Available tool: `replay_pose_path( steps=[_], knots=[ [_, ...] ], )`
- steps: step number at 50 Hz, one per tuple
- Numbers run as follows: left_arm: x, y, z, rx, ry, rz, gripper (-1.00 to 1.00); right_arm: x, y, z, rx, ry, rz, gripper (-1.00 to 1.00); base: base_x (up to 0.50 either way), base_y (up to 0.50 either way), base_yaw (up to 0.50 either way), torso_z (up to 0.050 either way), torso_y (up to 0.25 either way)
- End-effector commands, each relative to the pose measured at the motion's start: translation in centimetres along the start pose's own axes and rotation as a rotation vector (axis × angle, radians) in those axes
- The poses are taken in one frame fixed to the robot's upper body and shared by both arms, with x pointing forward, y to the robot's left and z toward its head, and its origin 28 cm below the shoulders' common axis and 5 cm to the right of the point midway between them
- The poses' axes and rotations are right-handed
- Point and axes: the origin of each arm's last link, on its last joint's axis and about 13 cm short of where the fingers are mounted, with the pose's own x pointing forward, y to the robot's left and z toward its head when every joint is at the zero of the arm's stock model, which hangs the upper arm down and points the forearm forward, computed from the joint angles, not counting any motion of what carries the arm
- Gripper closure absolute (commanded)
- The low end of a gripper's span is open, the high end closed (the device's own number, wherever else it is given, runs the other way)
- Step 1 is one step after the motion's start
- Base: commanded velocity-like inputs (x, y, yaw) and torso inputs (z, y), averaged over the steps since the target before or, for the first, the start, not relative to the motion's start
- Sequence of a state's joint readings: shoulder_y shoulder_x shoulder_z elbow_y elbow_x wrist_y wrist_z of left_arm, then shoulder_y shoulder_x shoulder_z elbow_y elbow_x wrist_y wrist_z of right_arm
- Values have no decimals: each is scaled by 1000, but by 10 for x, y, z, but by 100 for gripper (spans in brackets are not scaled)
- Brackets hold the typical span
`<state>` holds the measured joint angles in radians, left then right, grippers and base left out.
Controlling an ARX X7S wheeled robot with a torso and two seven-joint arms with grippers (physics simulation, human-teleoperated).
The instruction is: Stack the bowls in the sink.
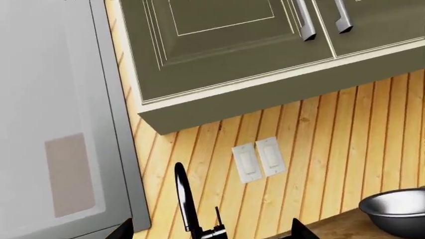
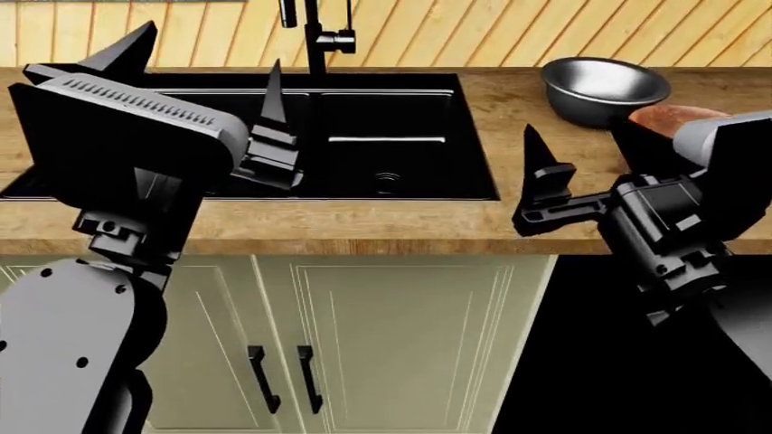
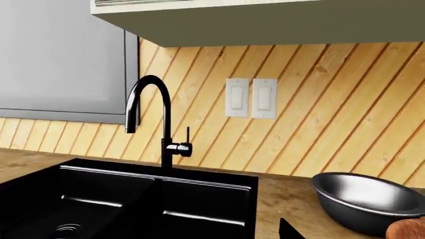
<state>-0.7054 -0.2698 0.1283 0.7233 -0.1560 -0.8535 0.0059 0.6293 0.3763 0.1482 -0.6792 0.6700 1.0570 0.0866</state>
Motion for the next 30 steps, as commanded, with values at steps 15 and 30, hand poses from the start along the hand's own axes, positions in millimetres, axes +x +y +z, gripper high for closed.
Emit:
replay_pose_path(
  steps=[15,30],
  knots=[
    [0,4,3,-21,12,3,-100,-3,-8,19,-20,28,-8,-100,16,-124,0,29,136],
    [1,1,2,-19,26,-15,-100,-3,-10,21,-19,28,-21,-100,20,-500,0,0,0]
  ],
)
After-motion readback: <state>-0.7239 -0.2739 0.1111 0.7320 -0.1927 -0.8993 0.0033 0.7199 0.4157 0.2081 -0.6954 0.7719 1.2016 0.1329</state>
